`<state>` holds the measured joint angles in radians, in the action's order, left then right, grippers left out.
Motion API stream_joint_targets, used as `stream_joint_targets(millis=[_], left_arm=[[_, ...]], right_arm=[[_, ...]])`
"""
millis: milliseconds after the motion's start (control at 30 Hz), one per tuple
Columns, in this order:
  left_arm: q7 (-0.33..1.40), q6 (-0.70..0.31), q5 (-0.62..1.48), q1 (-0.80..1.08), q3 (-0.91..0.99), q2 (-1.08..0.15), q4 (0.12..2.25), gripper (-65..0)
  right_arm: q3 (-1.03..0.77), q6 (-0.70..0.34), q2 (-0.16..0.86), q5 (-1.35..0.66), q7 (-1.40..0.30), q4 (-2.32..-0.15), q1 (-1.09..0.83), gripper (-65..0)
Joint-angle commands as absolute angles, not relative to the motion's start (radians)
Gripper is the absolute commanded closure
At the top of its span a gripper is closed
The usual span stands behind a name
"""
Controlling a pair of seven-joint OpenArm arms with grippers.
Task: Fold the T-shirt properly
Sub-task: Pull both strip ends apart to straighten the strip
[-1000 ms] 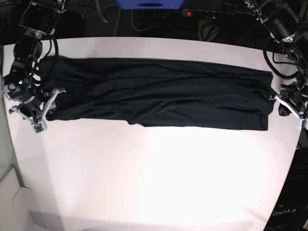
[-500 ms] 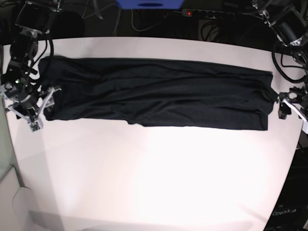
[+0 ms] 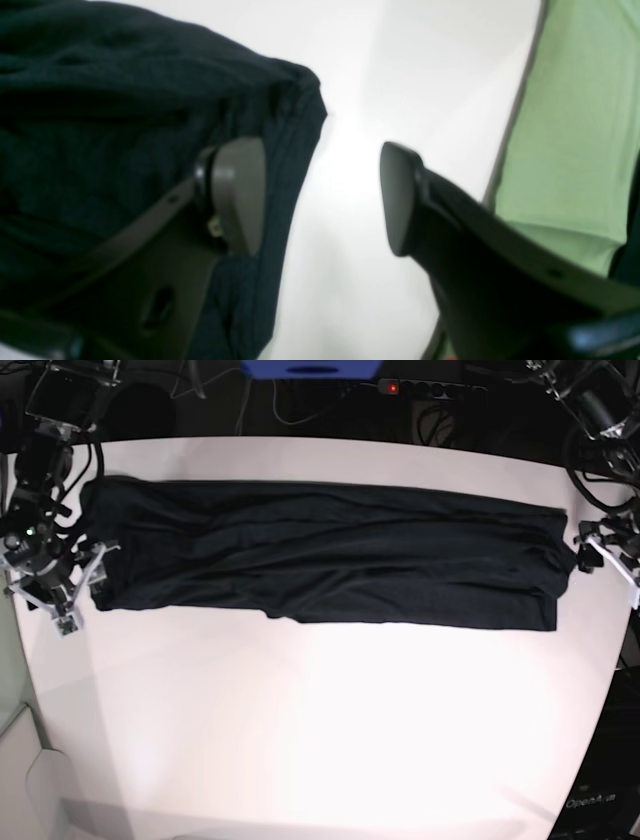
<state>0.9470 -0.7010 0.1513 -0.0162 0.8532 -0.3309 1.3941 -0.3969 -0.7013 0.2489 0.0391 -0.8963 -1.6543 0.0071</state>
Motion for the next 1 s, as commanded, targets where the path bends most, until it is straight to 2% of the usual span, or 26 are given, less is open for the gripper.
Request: stream_joint_targets(millis=[0, 167, 333, 600, 967], left_arm=[[0.941, -0.698, 0.163, -0.031, 0.885, -0.358, 1.415, -47.1], [0.938, -0.698, 0.165, -0.018, 0.923, -0.366, 1.408, -47.1], [0.938, -0.698, 0.17, -0.031, 0.92, -0.384, 1.414, -47.1], [0.895, -0.698, 0.17, -0.093, 0.771, -0.415, 1.415, -47.1], [0.894, -0.698, 0.163, -0.151, 0.748, -0.41, 1.333, -47.3]], right_arm=[[-0.417, -0.698, 0.271, 0.036, -0.883, -1.669, 0.022, -37.6], [-0.479, -0.698, 0.268, 0.035, -0.878, -1.661, 0.022, -37.4], [-0.556, -0.698, 0.251, 0.033, -0.817, -1.537, 0.053, -37.3], [-0.668, -0.698, 0.205, 0.035, -0.796, -1.48, 0.051, -37.3], [-0.659, -0.698, 0.206, 0.031, -0.789, -1.48, 0.058, -37.4]])
